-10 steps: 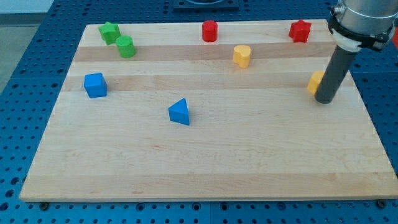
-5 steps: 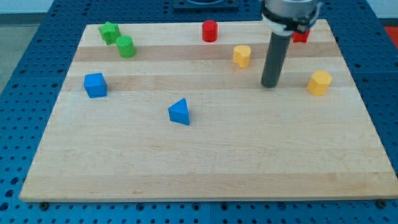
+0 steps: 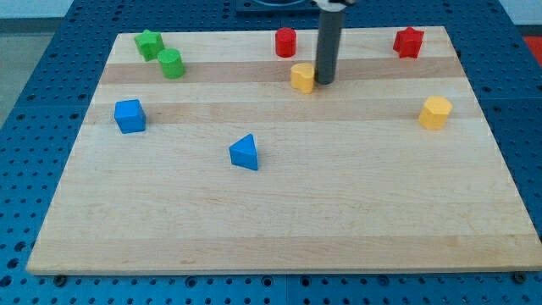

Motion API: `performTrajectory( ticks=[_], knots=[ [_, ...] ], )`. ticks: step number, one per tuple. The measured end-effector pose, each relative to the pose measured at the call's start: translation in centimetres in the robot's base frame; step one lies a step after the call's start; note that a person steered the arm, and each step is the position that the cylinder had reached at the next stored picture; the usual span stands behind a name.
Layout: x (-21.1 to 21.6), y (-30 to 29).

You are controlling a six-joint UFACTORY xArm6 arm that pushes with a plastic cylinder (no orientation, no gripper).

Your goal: Push the yellow heart towards the bottom left

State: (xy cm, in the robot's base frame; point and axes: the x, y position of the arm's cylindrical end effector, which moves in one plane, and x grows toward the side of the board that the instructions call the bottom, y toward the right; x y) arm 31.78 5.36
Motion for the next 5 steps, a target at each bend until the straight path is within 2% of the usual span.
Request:
performTrajectory(
  ticks=[3, 5],
  knots=[
    [-1.6, -7.7],
    [0.8, -12.5]
  ],
)
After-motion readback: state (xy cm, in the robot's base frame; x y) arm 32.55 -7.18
